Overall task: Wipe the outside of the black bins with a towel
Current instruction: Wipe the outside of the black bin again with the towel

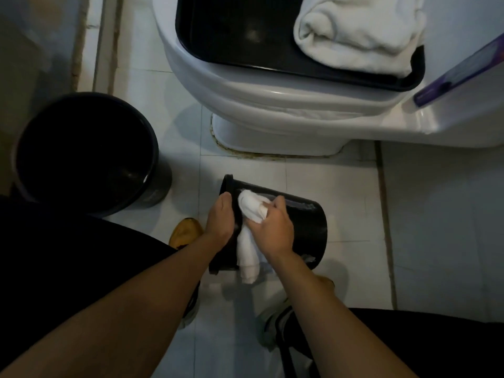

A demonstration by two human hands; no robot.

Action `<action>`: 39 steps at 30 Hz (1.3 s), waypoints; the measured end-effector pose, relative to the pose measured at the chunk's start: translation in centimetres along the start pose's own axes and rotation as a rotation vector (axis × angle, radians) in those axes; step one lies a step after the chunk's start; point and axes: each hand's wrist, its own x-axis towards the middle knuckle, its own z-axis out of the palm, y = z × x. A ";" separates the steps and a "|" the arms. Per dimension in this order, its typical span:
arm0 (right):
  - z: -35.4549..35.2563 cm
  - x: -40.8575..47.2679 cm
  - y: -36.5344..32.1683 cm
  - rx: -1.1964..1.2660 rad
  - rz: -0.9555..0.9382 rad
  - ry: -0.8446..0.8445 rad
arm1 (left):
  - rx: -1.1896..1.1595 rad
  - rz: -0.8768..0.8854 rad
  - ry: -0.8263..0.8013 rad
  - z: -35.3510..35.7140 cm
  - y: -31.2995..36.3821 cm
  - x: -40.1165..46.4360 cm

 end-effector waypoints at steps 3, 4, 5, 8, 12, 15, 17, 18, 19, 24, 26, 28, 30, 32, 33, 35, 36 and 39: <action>-0.1 -0.7 0.2 0.135 -0.030 -0.045 | 0.008 0.006 -0.007 0.0 0.4 -0.6; -0.3 -0.8 0.0 0.180 -0.011 -0.075 | -0.018 -0.001 -0.015 0.0 0.6 -0.7; -0.4 -0.9 -0.1 0.220 0.017 -0.114 | -0.054 -0.027 -0.038 -0.1 0.9 -0.9; -1.1 -1.1 -0.5 0.288 0.112 -0.178 | -0.128 -0.109 -0.115 -0.2 1.2 -1.2; -2.0 -2.3 -0.6 0.241 0.211 -0.003 | 0.038 -0.119 -0.051 -0.3 1.7 -1.5; -3.4 -3.2 0.3 0.187 0.501 0.211 | 0.169 -0.076 -0.028 -0.4 1.6 -2.0; -4.7 -3.5 1.1 0.147 0.639 0.264 | 0.209 -0.076 -0.017 -0.4 1.3 -2.6; -5.3 -3.4 1.5 0.139 0.686 0.266 | 0.214 -0.078 -0.015 -0.4 1.2 -2.9; -5.6 -3.2 2.0 0.145 0.725 0.256 | 0.213 -0.075 -0.018 -0.4 1.1 -3.1; -5.8 -3.0 2.6 0.291 0.830 0.139 | 0.171 -0.107 -0.032 -0.7 1.3 -3.2; -5.6 -3.6 2.8 0.357 0.799 0.135 | 0.153 -0.133 -0.035 -0.7 1.3 -3.1; -5.7 -4.4 3.1 0.401 0.750 0.109 | 0.157 -0.130 -0.034 -0.6 1.1 -3.0; -5.8 -5.5 3.4 0.368 0.647 0.084 | 0.162 -0.118 -0.027 -0.5 1.1 -2.9; -6.1 -6.5 3.6 0.233 0.478 0.028 | 0.157 -0.106 -0.020 -0.5 1.1 -2.8; -6.3 -6.9 3.5 0.147 0.407 -0.009 | 0.155 -0.105 -0.017 -0.4 1.1 -2.7; -6.8 -7.4 3.2 -0.265 0.263 -0.068 | 0.153 -0.107 -0.017 -0.4 1.1 -2.6; -6.8 -7.4 3.5 -0.399 0.177 -0.134 | 0.150 -0.105 -0.021 -0.4 1.0 -2.5; -5.8 -8.4 4.4 -0.619 -0.013 -0.066 | 0.159 -0.090 -0.011 -0.5 0.8 -2.5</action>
